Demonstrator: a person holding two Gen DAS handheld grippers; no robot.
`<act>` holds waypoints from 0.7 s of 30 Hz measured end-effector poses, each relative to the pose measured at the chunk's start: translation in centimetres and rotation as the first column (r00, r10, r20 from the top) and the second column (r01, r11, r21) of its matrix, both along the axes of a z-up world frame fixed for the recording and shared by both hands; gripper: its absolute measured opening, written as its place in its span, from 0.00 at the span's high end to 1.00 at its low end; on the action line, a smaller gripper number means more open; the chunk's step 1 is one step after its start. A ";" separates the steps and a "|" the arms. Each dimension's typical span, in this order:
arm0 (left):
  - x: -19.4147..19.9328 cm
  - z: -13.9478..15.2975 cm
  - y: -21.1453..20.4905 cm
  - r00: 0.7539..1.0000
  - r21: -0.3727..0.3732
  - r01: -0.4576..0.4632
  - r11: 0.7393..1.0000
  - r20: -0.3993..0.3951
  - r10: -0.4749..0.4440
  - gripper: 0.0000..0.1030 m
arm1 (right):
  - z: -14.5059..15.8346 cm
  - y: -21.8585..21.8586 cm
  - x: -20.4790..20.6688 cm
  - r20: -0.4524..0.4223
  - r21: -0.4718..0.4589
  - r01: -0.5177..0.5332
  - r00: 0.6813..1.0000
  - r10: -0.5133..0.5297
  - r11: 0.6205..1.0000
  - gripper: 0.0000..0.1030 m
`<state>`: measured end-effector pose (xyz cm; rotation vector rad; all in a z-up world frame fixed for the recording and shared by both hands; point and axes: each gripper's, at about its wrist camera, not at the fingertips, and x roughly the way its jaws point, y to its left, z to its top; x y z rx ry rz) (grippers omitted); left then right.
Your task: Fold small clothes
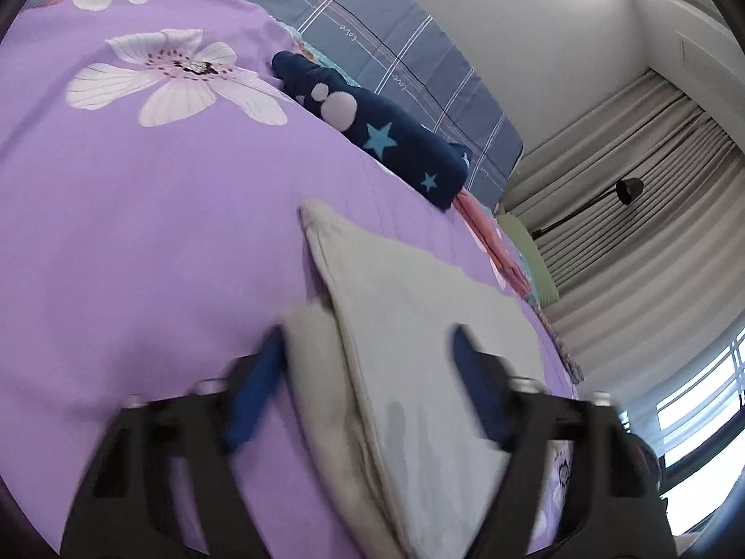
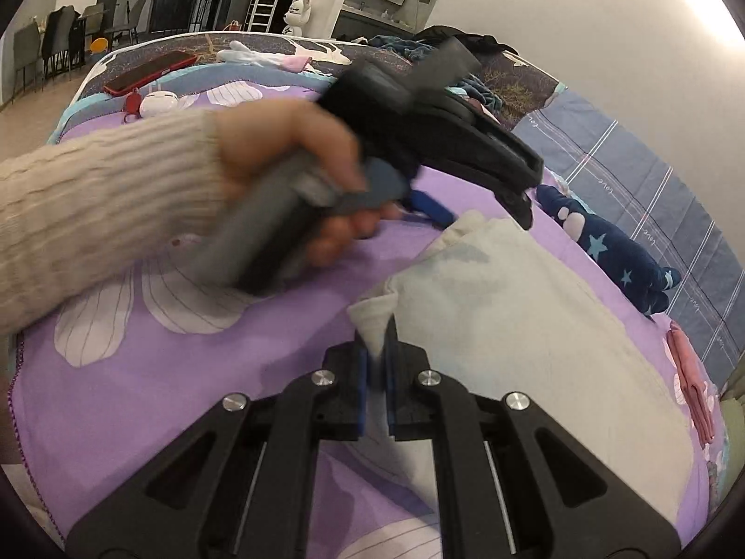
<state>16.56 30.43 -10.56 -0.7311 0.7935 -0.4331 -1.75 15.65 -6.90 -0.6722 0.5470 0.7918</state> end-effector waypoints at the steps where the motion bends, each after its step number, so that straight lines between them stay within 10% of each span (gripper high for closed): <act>1: 0.4 -0.2 0.1 1.000 -0.024 0.007 1.000 -0.016 -0.007 0.82 | 0.0 0.0 0.1 -0.003 0.004 0.001 1.000 -0.001 1.000 0.94; 2: 0.7 -0.5 0.1 1.000 -0.040 0.007 0.999 -0.030 -0.008 0.93 | 0.0 -0.1 0.1 -0.006 0.009 0.002 1.000 -0.002 1.000 0.94; 10: 0.2 0.7 -0.2 0.999 0.107 -0.016 0.994 0.043 0.011 0.93 | 0.6 0.3 -0.2 -0.007 0.014 -0.011 1.000 0.011 1.000 0.94; 13: 0.3 -1.9 2.2 0.998 -0.067 -0.060 0.996 -0.006 0.060 0.92 | -1.0 0.1 0.3 -0.088 -0.002 -0.006 0.996 0.006 1.000 0.94; 19: -1.1 -1.7 3.3 0.993 -0.080 -0.116 0.990 0.010 0.117 0.92 | -0.7 -0.4 -0.6 -0.086 0.018 -0.032 0.996 0.034 0.999 0.93; 21: -1.5 -1.2 2.6 0.996 -0.061 -0.081 0.995 0.021 0.083 0.72 | -0.8 -0.5 -0.6 -0.094 0.018 -0.035 0.995 0.036 0.999 0.90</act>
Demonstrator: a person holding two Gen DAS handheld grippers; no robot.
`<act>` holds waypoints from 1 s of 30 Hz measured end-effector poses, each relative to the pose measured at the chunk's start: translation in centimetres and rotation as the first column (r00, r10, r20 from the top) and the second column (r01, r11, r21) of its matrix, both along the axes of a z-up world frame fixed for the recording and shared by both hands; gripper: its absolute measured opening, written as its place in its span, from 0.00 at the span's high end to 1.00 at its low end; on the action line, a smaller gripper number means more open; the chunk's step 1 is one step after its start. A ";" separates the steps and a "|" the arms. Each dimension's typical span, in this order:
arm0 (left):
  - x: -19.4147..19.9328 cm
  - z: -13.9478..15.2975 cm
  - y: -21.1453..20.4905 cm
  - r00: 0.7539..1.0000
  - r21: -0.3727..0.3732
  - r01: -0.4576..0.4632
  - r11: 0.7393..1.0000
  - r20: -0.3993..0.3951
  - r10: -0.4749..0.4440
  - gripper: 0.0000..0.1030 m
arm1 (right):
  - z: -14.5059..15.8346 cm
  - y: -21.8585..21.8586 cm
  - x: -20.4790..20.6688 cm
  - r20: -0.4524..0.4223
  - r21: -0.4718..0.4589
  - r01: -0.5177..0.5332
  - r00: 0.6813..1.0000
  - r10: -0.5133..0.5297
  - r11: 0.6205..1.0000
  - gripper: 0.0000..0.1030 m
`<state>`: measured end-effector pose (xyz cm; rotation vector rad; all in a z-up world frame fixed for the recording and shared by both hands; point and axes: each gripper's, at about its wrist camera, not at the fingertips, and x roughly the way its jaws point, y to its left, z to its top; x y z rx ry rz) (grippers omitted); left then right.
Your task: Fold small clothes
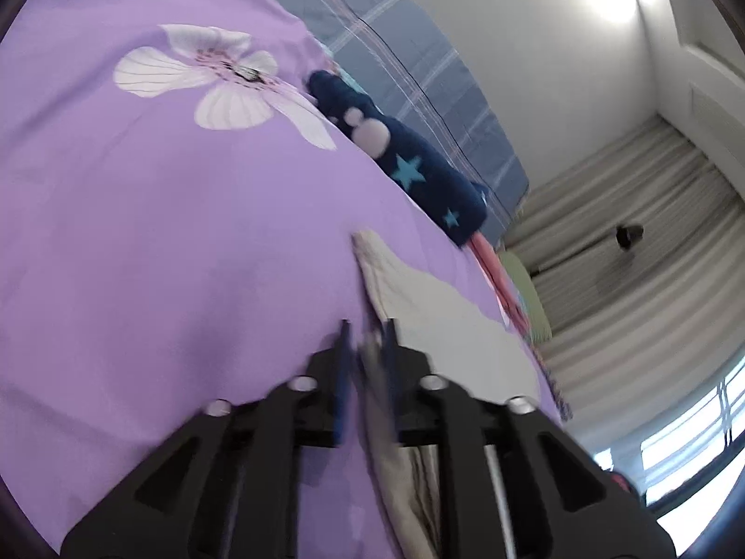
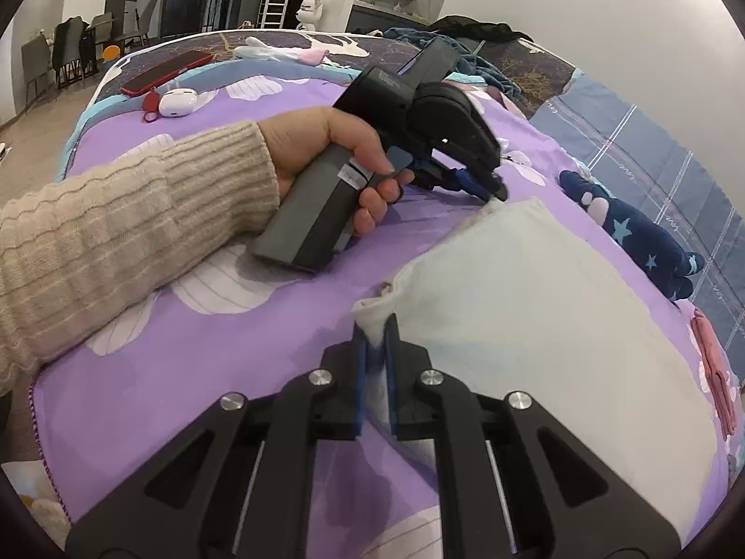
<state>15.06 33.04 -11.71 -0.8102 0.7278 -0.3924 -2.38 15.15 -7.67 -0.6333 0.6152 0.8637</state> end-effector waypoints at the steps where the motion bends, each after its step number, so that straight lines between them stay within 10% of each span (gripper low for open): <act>1: -0.4 0.2 -0.2 1.000 0.003 0.013 1.000 0.016 -0.013 0.68 | 0.1 -0.1 0.0 0.000 0.001 0.002 1.000 -0.002 1.000 0.89; 11: -0.8 1.1 -2.9 0.990 0.096 0.132 0.987 0.046 -0.137 0.26 | -0.3 -1.7 -1.0 0.099 -0.092 0.074 0.993 -0.064 0.993 0.57; 30: 1.2 1.3 -4.6 0.993 0.130 0.107 0.986 0.036 -0.113 0.13 | -1.3 -0.6 0.8 0.088 -0.104 0.139 0.988 -0.130 0.985 0.47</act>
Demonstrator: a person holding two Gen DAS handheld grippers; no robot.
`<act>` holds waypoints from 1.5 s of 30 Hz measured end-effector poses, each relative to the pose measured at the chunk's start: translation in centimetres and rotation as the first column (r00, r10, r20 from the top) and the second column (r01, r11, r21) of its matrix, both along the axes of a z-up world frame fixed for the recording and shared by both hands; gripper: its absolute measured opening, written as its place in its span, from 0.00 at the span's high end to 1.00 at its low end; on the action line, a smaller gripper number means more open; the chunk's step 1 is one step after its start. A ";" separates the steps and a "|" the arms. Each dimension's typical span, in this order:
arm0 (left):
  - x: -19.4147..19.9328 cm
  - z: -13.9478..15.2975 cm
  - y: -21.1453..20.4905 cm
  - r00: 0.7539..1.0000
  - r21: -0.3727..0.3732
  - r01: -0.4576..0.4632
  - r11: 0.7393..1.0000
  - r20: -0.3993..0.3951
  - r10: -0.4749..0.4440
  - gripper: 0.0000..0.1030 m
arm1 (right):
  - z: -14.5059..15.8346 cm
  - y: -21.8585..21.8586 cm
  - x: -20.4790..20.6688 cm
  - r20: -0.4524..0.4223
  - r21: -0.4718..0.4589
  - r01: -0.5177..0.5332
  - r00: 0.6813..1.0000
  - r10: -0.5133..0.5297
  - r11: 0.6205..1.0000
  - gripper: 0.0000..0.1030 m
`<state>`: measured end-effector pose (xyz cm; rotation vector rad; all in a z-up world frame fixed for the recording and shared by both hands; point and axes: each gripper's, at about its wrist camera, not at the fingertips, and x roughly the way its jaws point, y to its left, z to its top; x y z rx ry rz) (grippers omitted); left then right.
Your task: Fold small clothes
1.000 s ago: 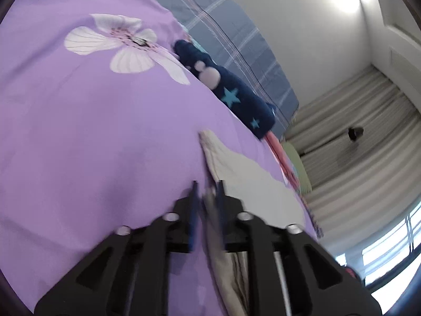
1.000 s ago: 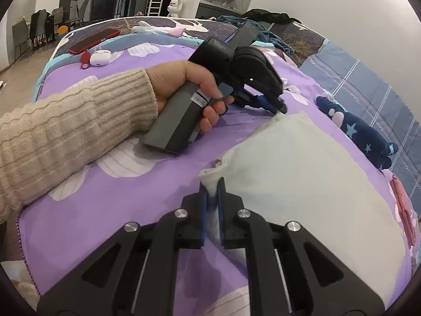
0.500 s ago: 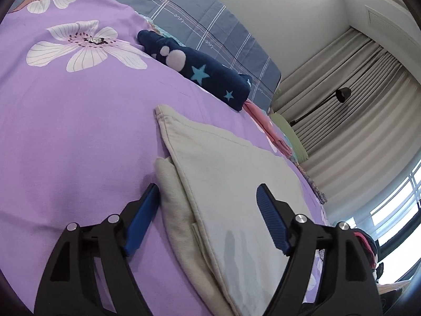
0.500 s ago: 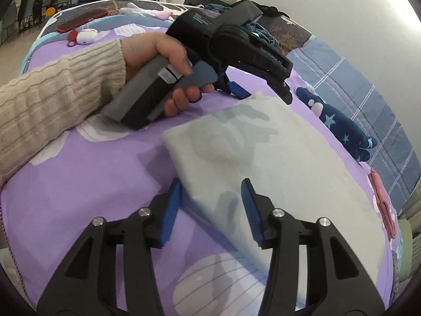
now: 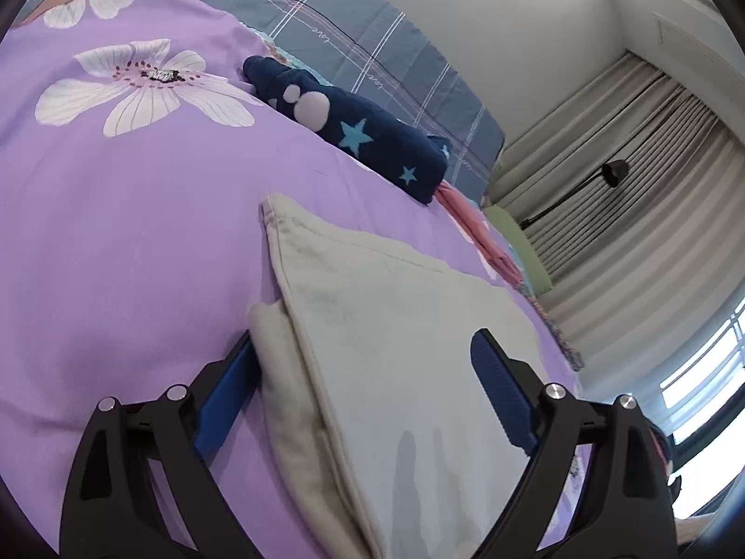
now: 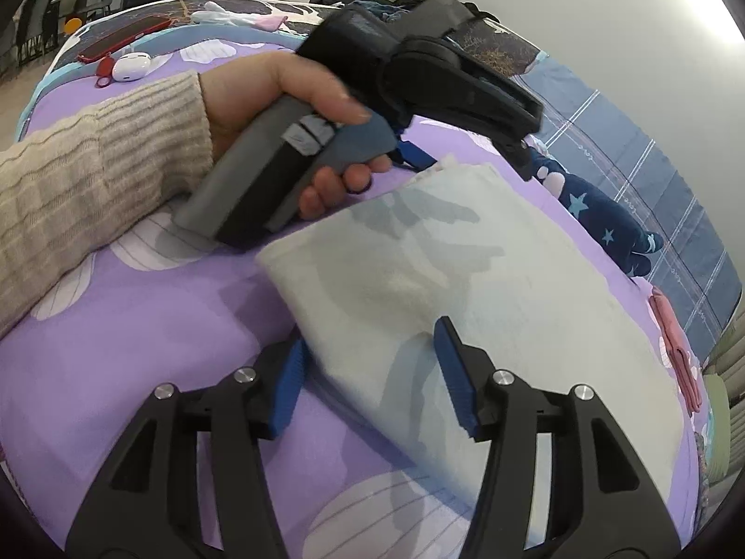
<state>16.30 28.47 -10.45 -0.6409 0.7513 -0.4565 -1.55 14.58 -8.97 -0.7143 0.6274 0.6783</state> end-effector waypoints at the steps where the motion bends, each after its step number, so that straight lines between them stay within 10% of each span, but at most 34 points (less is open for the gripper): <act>1: 0.2 0.1 -0.2 1.000 0.020 -0.001 1.000 -0.002 0.001 0.13 | 0.0 0.1 0.1 -0.001 0.001 0.002 1.000 -0.002 1.000 0.47; 12: -0.1 -1.5 2.1 0.995 -0.046 -0.082 0.996 -0.064 0.079 0.72 | 0.1 -0.7 -0.3 0.014 0.003 0.011 1.000 -0.011 1.000 0.45; 25: 0.0 -1.5 1.7 0.998 -0.065 -0.007 0.998 -0.056 0.003 0.68 | -0.6 2.1 -1.3 0.170 -0.084 0.021 0.985 -0.007 0.996 0.45; 37: 1.0 -1.0 0.3 0.998 0.005 0.028 1.000 -0.063 -0.028 0.70 | -0.4 2.8 0.3 0.113 -0.042 0.053 0.992 -0.048 0.998 0.49; 40: 1.8 -1.1 0.0 0.995 0.040 0.020 0.999 -0.099 -0.016 0.89 | -0.2 2.8 0.6 0.060 -0.018 0.039 0.998 -0.038 0.999 0.62; 42: 2.2 -1.0 -0.1 0.994 0.045 0.017 0.999 -0.112 -0.012 0.91 | 0.2 2.2 1.1 0.041 0.011 0.068 0.997 -0.069 0.998 0.88; 45: 2.4 0.0 -1.0 0.993 0.109 0.015 0.994 -0.115 -0.002 0.92 | 1.9 -0.1 2.3 -0.071 0.133 0.110 0.992 -0.101 0.985 0.93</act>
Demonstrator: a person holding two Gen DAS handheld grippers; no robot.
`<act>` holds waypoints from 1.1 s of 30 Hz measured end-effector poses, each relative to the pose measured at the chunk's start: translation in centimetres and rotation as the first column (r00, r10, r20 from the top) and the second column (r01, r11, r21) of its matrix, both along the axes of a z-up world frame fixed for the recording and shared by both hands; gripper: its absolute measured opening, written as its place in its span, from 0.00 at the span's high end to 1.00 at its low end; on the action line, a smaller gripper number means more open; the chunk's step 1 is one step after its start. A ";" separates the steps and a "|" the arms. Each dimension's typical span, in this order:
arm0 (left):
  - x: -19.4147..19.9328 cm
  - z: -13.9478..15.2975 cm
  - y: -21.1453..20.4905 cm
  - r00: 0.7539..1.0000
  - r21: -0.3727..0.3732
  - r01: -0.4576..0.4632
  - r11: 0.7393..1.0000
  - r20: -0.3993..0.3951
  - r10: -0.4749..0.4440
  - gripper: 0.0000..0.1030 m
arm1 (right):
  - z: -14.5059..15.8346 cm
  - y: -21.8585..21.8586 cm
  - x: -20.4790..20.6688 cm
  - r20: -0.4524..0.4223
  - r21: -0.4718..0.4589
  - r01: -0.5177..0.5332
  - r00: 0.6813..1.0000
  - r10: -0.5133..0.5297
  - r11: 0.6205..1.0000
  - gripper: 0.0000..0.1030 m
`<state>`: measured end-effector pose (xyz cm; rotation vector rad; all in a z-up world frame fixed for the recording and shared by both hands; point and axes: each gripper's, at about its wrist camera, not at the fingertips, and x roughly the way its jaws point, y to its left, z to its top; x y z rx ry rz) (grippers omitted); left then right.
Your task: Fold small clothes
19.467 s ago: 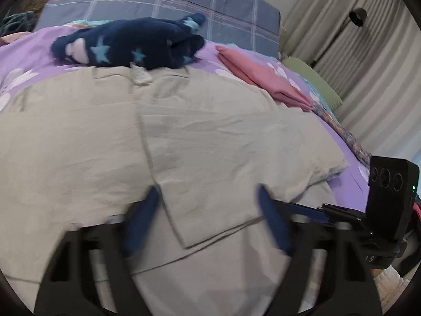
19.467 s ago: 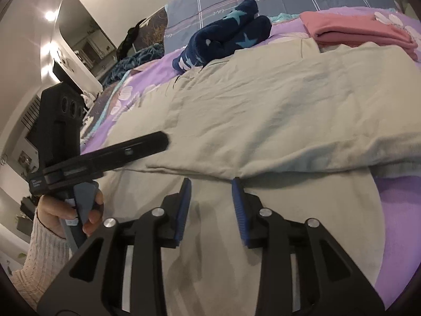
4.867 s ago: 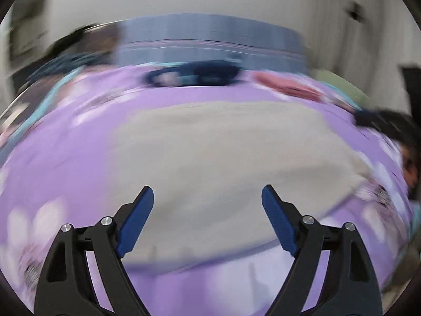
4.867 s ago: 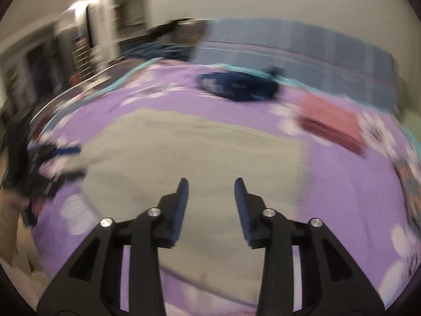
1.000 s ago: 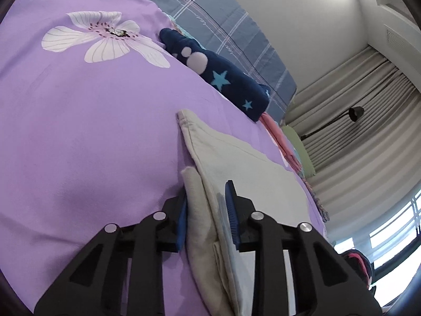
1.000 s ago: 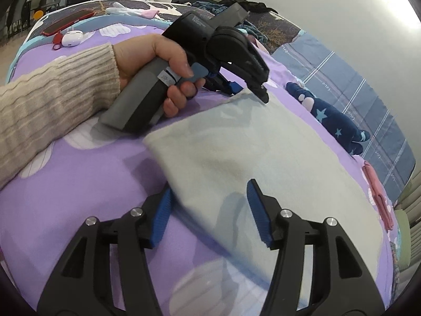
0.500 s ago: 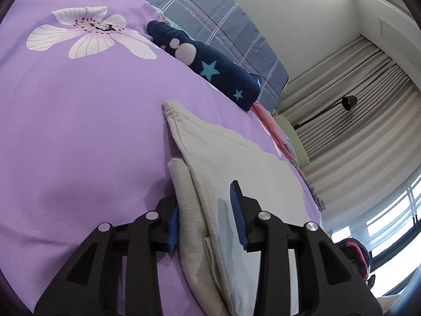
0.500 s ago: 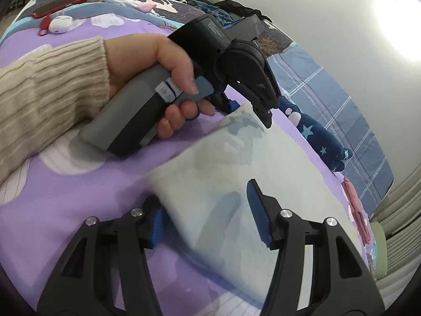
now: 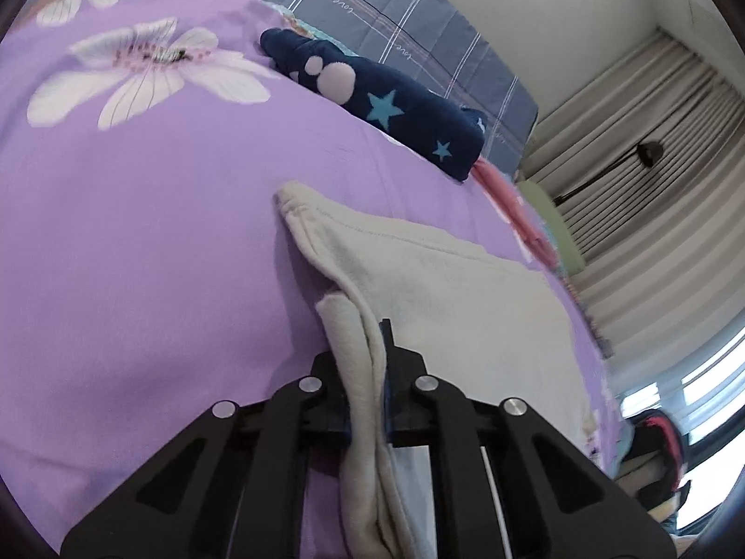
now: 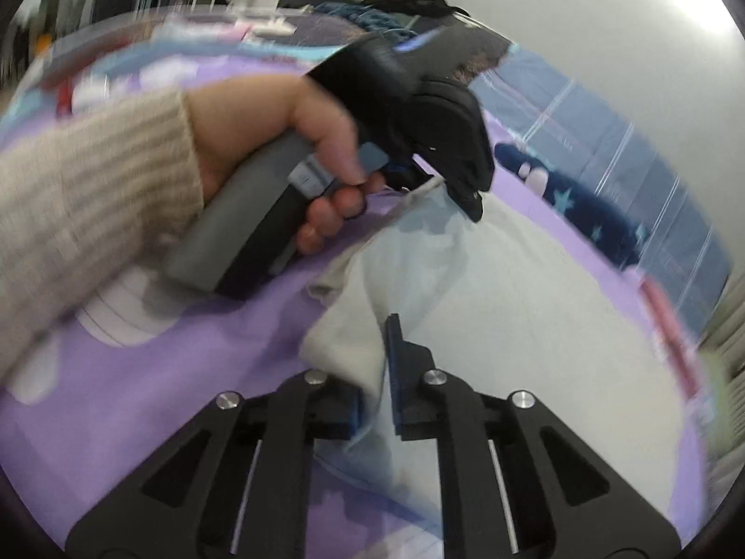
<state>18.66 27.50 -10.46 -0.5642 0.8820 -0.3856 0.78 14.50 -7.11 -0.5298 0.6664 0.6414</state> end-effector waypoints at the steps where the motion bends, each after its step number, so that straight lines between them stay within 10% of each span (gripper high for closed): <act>1: 0.1 0.6 -0.5 1.000 0.030 0.004 1.000 0.001 -0.004 0.92 | 0.4 -0.7 0.3 -0.020 0.030 0.013 1.000 -0.012 0.999 0.94; 18: 3.8 7.9 -13.0 0.997 0.151 0.069 0.986 0.030 -0.074 0.92 | 6.1 -18.7 4.0 -0.131 0.420 0.287 0.958 -0.255 0.861 0.96; 33: 6.8 9.1 -34.4 0.955 0.414 0.251 0.875 0.041 -0.294 0.92 | 3.3 -36.5 5.0 -0.315 0.532 0.539 0.842 -0.438 0.653 0.96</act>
